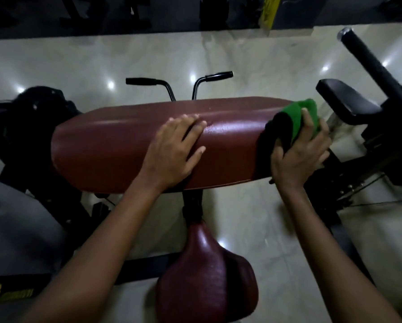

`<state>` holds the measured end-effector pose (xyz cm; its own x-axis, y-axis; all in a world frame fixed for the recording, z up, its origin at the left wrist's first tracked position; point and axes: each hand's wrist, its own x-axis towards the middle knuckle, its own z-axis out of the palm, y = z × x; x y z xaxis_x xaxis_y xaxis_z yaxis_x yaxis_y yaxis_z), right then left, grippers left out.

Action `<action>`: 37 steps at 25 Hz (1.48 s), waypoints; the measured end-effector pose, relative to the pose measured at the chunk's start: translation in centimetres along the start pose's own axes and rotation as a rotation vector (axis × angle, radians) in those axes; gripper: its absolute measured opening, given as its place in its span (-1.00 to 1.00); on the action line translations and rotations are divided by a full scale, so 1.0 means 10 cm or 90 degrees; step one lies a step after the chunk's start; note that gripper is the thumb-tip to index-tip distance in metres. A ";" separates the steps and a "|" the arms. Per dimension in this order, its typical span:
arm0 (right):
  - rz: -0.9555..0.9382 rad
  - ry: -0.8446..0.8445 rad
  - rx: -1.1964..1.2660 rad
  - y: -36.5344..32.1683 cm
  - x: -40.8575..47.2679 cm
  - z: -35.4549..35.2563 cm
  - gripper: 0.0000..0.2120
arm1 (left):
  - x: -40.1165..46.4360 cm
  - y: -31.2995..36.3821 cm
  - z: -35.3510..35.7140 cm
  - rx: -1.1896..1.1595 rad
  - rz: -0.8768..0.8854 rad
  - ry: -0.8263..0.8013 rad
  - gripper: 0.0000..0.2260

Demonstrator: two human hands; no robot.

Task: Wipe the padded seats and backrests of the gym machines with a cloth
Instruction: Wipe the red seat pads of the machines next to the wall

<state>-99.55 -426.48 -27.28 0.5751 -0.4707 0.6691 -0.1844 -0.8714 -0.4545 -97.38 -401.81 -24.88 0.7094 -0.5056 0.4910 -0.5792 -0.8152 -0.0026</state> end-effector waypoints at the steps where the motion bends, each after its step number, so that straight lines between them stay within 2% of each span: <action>1: -0.006 0.007 -0.017 -0.11 -0.11 0.04 -0.36 | -0.08 -0.07 -0.03 0.015 -0.028 0.008 -0.55; 2: -0.072 -0.015 -0.037 -0.18 -0.30 0.06 -0.32 | -0.17 -0.15 -0.08 0.032 -0.059 0.012 -0.54; 3: -0.199 -0.051 -0.054 -0.20 -0.55 0.07 -0.29 | -0.29 -0.21 -0.14 0.041 -0.085 0.008 -0.53; 6: -0.660 -0.072 -0.103 -0.01 -0.86 0.05 -0.37 | -0.56 -0.42 -0.28 0.077 -0.096 -0.010 -0.51; 7: -0.742 -0.063 -0.105 0.03 -0.71 0.03 -0.41 | -0.60 -0.48 -0.33 0.093 -0.088 -0.017 -0.51; 8: -0.770 -0.057 -0.105 0.01 -0.52 0.00 -0.45 | -0.62 -0.53 -0.35 0.102 -0.085 -0.021 -0.51; 9: -0.747 -0.049 -0.115 -0.07 -0.35 -0.03 -0.45 | -0.62 -0.57 -0.35 0.102 -0.086 -0.021 -0.51; 10: -0.666 -0.052 -0.119 -0.17 -0.22 -0.04 -0.42 | -0.62 -0.58 -0.35 0.097 -0.088 -0.019 -0.51; 13: -0.239 -0.081 -0.065 -0.65 -0.21 0.02 -0.25 | -0.66 -0.58 -0.29 0.088 -0.106 -0.001 -0.51; 14: -0.197 -0.072 -0.067 -0.77 -0.34 0.05 -0.23 | -0.67 -0.57 -0.26 0.090 -0.107 0.006 -0.51; 15: -0.246 -0.063 -0.072 -0.83 -0.50 0.08 -0.24 | -0.67 -0.58 -0.25 0.093 -0.103 0.011 -0.51; 16: -0.356 -0.062 -0.079 -0.81 -0.67 0.10 -0.29 | -0.67 -0.59 -0.25 0.095 -0.097 0.013 -0.52; 19: -0.757 -0.072 -0.096 -0.48 -0.87 0.11 -0.47 | -0.72 -0.69 -0.30 0.096 -0.103 0.015 -0.51; 21: -0.895 -0.075 -0.093 -0.39 -0.69 0.08 -0.50 | -0.79 -0.75 -0.33 0.102 -0.109 0.012 -0.50; 23: -0.859 -0.068 -0.095 -0.55 -0.50 0.05 -0.49 | -0.86 -0.82 -0.35 0.114 -0.106 -0.003 -0.49; 27: -0.432 -0.108 -0.049 -1.18 -0.48 0.06 -0.36 | -0.94 -0.89 -0.36 0.116 -0.115 -0.012 -0.49; 28: -0.372 -0.106 -0.047 -1.29 -0.55 0.08 -0.36 | -0.94 -0.91 -0.36 0.119 -0.113 -0.014 -0.49; 29: -0.375 -0.091 -0.051 -1.34 -0.65 0.10 -0.40 | -0.95 -0.92 -0.35 0.122 -0.109 -0.016 -0.49; 30: -0.439 -0.071 -0.059 -1.31 -0.76 0.13 -0.45 | -0.95 -0.94 -0.35 0.125 -0.102 -0.018 -0.49; 33: -0.800 -0.082 -0.066 -0.93 -1.00 0.18 -0.53 | -0.97 -1.02 -0.37 0.126 -0.101 -0.017 -0.49; 34: -0.883 -0.103 -0.062 -0.85 -0.99 0.17 -0.53 | -0.99 -1.07 -0.39 0.124 -0.105 -0.016 -0.49; 35: -0.914 -0.115 -0.055 -0.84 -0.96 0.15 -0.53 | -1.01 -1.13 -0.42 0.126 -0.104 -0.017 -0.49; 37: -0.861 -0.109 -0.023 -1.02 -0.88 0.12 -0.57 | -1.04 -1.27 -0.49 0.130 -0.083 -0.035 -0.50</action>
<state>-101.76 -413.27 -29.26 0.4116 0.7668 0.4926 0.5780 -0.6375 0.5094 -99.37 -384.83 -25.73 0.7968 -0.4025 0.4507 -0.3919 -0.9119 -0.1216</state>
